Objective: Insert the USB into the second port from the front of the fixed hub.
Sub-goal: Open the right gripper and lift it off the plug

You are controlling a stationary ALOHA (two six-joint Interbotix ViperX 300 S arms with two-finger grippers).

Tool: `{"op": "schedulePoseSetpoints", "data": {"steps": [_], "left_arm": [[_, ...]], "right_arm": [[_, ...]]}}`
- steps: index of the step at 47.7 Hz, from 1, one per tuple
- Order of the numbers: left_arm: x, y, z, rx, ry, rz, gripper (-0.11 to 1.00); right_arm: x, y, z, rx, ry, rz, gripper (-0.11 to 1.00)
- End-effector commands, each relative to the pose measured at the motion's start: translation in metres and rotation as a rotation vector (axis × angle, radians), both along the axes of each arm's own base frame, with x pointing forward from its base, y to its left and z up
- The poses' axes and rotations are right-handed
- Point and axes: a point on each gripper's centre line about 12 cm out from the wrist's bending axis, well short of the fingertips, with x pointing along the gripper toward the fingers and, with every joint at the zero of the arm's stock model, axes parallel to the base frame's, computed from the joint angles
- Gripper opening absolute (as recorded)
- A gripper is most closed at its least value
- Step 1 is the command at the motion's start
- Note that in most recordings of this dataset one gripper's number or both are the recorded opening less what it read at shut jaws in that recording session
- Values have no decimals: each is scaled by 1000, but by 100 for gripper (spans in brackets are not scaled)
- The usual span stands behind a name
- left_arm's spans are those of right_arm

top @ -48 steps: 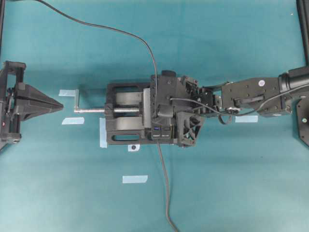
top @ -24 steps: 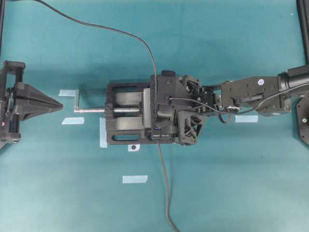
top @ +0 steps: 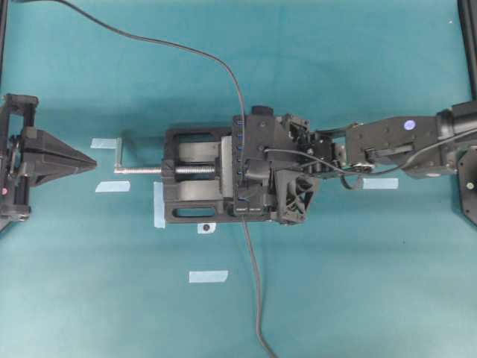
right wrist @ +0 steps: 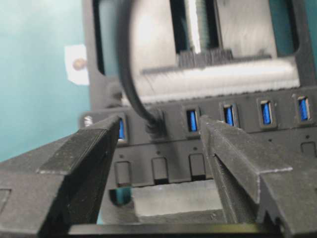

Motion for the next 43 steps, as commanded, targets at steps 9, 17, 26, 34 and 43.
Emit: {"op": "schedulePoseSetpoints", "data": {"steps": [9, 17, 26, 34, 43], "left_arm": [[2, 0, 6, 2, -21, 1, 0], [1, 0, 6, 2, -21, 1, 0], [1, 0, 6, 2, -21, 1, 0], [1, 0, 6, 2, -21, 1, 0], [1, 0, 6, 2, -21, 1, 0]], "right_arm": [[0, 4, 31, 10, -83, 2, 80], [-4, 7, 37, 11, -95, 9, 80], [-13, 8, 43, 12, -110, 10, 80], [-21, 9, 50, 12, -126, 15, 80], [-30, 9, 54, 14, -136, 14, 80]]}}
